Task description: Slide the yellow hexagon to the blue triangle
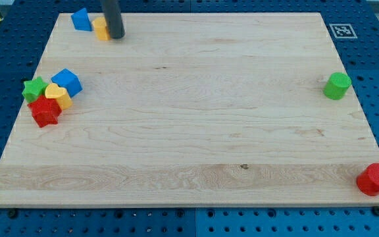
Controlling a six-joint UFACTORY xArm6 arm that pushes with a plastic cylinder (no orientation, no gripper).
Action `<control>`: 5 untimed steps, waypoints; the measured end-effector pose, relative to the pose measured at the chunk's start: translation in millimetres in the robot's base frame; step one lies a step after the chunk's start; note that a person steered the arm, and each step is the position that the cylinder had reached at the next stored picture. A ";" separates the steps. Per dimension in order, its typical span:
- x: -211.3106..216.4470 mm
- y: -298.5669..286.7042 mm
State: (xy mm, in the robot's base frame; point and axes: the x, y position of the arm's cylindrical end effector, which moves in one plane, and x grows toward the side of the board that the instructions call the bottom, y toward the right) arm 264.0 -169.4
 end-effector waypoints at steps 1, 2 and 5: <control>0.0 -25.3; 0.0 -44.3; 104.5 105.5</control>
